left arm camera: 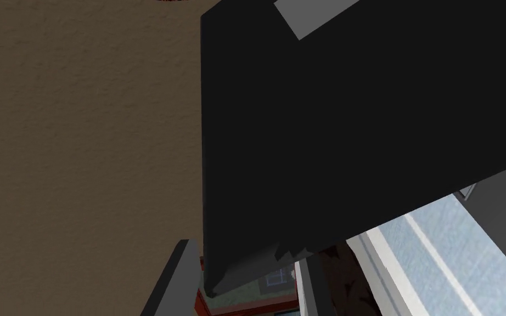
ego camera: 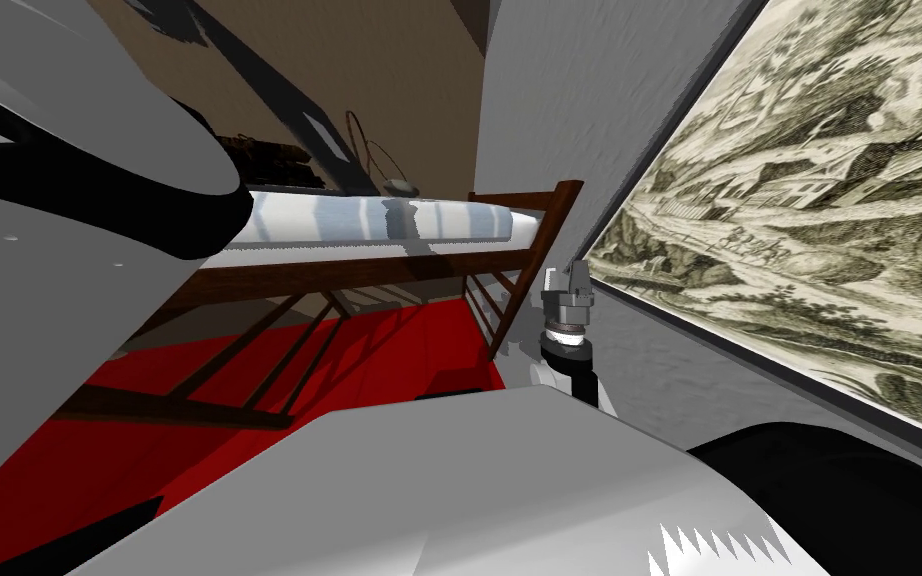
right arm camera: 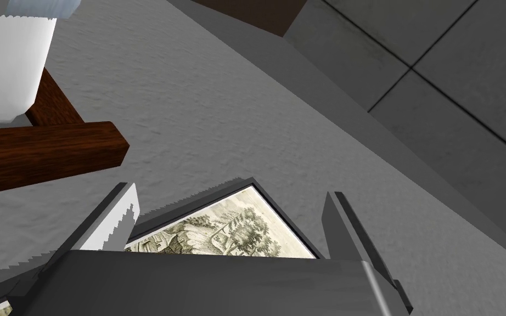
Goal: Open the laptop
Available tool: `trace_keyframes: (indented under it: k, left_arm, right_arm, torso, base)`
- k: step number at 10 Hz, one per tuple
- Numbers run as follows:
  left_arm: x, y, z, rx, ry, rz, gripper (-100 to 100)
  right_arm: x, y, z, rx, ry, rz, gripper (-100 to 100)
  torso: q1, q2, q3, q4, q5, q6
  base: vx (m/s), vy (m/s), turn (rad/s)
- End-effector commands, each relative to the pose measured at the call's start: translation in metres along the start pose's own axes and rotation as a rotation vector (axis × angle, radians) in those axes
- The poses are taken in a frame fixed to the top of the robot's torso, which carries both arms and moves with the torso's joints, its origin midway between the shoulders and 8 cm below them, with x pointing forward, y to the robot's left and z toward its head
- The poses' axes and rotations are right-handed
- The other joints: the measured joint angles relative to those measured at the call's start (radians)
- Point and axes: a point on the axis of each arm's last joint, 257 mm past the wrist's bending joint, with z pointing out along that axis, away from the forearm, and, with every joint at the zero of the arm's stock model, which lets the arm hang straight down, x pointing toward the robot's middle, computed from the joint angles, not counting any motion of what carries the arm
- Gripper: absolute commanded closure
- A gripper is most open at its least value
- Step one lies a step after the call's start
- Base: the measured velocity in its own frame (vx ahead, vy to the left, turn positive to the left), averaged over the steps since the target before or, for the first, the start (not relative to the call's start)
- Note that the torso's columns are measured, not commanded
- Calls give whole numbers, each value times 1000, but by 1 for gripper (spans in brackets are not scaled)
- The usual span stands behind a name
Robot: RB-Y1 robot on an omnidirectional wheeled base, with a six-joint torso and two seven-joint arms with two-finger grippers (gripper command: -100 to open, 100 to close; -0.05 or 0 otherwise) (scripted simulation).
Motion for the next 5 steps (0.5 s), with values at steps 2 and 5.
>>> trace_keyframes:
  k: [2,5]
  left_arm:
    - [-16,21,16,-46,31,-145,100]
    - [-21,30,23,-64,41,-195,100]
  right_arm:
    - [0,0,0,0,0,0,0]
    - [0,0,0,0,0,0,0]
  torso:
    - [-2,0,0,0,-1,1]
    - [-4,1,1,1,-3,2]
  base:
    - [-18,11,37]
    - [-15,12,26]
